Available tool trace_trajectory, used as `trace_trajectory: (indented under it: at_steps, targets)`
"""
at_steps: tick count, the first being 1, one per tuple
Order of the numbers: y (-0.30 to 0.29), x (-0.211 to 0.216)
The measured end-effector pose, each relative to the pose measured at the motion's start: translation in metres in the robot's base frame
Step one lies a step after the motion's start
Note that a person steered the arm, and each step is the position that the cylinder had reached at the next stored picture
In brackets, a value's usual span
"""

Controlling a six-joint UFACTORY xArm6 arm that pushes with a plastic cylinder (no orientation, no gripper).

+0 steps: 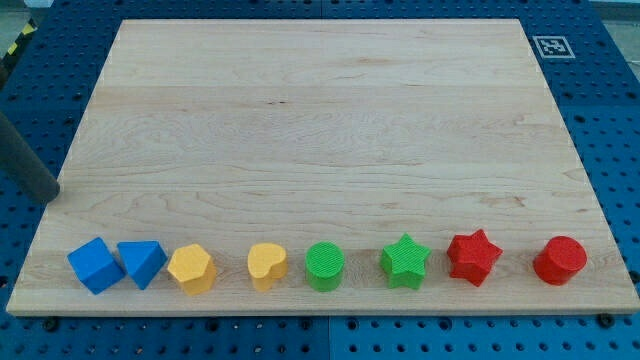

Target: Move the blue cube to the top left of the blue triangle

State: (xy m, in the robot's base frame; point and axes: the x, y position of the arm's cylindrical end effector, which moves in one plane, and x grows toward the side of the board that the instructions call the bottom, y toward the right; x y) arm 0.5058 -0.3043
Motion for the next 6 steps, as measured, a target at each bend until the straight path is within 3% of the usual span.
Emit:
trace_trajectory:
  at_steps: [1, 2, 3, 5, 6]
  targets:
    - [0.0, 0.072]
    - [0.003, 0.109]
    - [0.009, 0.111]
    - [0.095, 0.112]
    - [0.095, 0.111]
